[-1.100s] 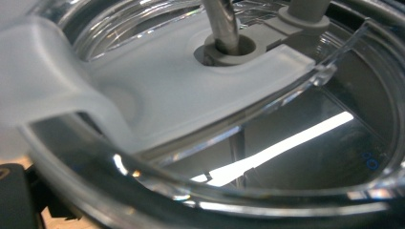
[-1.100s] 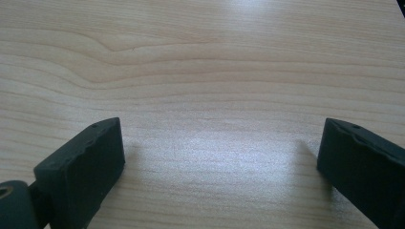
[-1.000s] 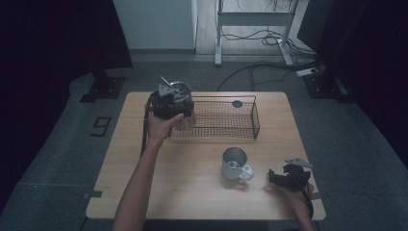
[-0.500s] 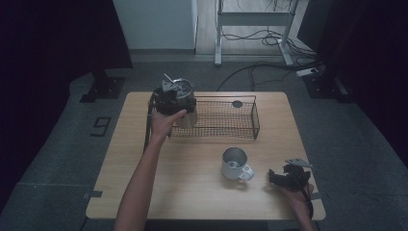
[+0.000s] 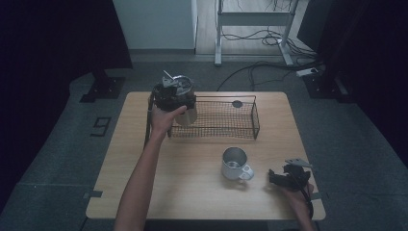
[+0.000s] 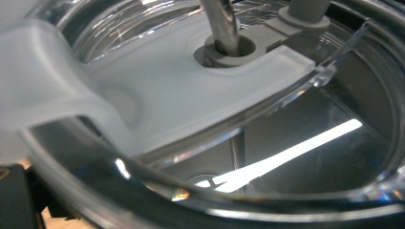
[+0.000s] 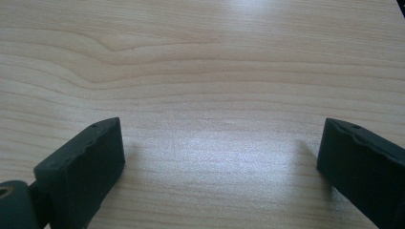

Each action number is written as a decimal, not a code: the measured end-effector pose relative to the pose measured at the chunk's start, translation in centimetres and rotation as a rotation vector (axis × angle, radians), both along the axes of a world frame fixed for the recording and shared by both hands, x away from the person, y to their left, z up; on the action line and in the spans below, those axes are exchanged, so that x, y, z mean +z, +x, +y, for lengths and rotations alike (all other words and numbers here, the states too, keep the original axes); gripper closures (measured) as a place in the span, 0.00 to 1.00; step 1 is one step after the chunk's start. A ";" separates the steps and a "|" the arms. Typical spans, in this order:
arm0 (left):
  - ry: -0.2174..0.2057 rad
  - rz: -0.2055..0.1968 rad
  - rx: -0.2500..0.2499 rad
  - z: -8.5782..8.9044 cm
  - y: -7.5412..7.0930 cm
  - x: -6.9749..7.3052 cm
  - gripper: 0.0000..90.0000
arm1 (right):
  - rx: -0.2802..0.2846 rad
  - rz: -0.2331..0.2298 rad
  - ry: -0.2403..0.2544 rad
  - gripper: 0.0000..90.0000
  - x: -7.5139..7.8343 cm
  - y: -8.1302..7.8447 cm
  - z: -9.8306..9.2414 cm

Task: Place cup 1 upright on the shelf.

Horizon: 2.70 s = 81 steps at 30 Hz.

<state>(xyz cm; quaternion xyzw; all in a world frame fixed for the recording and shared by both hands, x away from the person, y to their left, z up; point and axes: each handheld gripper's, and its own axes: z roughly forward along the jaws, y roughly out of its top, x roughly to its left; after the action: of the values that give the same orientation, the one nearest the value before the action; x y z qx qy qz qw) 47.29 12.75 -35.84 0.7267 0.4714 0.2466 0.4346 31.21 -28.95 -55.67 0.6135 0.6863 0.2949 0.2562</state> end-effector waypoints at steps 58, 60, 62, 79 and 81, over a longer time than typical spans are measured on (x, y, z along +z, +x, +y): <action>0.045 0.107 0.079 -2.3 5.3 -6.1 0.05 | -0.008 0.000 0.002 0.02 0.0 0.0 0.0; 0.040 0.110 0.077 -2.4 5.3 -6.3 0.05 | -0.009 -0.001 0.002 0.02 0.0 0.0 0.1; 0.046 0.114 0.077 -2.4 5.4 -6.6 0.05 | -0.009 -0.001 0.002 0.02 0.0 0.0 0.1; 0.051 0.136 0.107 -2.0 5.7 -8.6 0.05 | -0.009 -0.001 0.001 0.02 0.0 0.0 0.1; 0.048 0.138 0.110 -2.0 5.7 -8.8 0.05 | -0.009 -0.001 0.001 0.02 0.0 0.0 0.0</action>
<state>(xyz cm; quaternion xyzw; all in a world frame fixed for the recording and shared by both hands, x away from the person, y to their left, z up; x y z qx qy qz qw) 53.04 10.73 -44.63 0.7253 0.5331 0.2307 0.3694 31.25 -28.90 -55.67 0.6165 0.6834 0.2945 0.2572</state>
